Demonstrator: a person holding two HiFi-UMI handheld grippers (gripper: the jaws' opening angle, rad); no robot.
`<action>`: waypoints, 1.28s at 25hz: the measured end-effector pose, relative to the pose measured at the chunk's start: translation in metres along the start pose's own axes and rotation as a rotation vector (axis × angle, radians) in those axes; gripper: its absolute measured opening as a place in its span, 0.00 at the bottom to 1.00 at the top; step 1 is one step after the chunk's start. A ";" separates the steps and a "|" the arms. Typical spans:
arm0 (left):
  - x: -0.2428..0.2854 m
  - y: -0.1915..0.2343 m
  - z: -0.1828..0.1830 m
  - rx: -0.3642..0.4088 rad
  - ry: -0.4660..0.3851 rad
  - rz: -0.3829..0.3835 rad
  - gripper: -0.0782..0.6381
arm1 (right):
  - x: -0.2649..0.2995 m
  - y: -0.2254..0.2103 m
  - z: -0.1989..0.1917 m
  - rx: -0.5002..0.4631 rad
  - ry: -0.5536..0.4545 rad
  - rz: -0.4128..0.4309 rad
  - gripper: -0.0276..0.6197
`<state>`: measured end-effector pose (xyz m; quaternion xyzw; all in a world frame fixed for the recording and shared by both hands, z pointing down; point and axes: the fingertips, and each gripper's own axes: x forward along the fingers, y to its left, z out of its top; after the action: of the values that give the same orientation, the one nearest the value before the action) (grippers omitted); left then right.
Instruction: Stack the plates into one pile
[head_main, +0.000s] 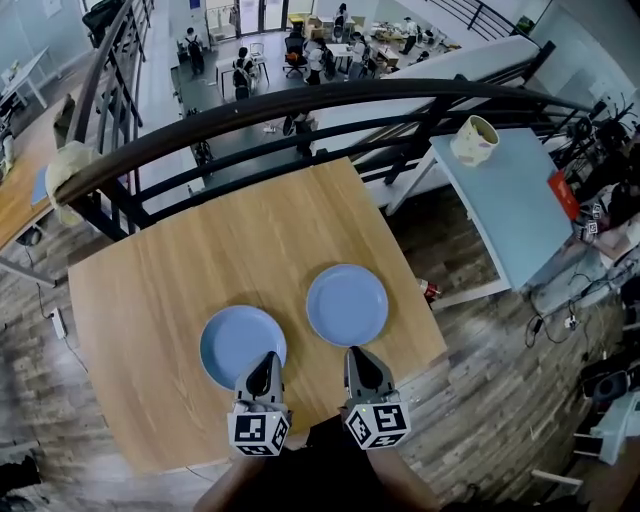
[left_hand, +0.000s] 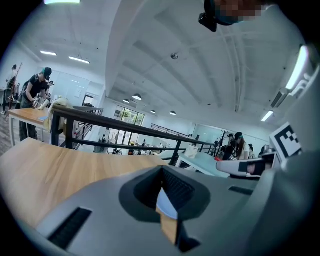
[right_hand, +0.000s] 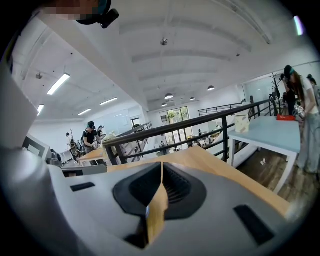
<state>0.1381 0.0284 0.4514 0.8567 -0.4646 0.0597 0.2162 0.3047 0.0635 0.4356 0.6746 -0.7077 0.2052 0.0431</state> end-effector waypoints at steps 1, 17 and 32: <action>0.009 -0.006 -0.002 0.001 0.009 0.001 0.14 | 0.002 -0.010 0.002 0.000 0.004 -0.002 0.10; 0.109 -0.034 -0.049 -0.023 0.161 0.073 0.14 | 0.044 -0.137 -0.014 0.037 0.099 -0.044 0.10; 0.158 -0.028 -0.140 -0.065 0.389 0.136 0.21 | 0.076 -0.209 -0.089 0.145 0.281 -0.081 0.10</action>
<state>0.2637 -0.0202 0.6169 0.7883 -0.4726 0.2233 0.3246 0.4819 0.0224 0.5904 0.6685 -0.6503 0.3464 0.1010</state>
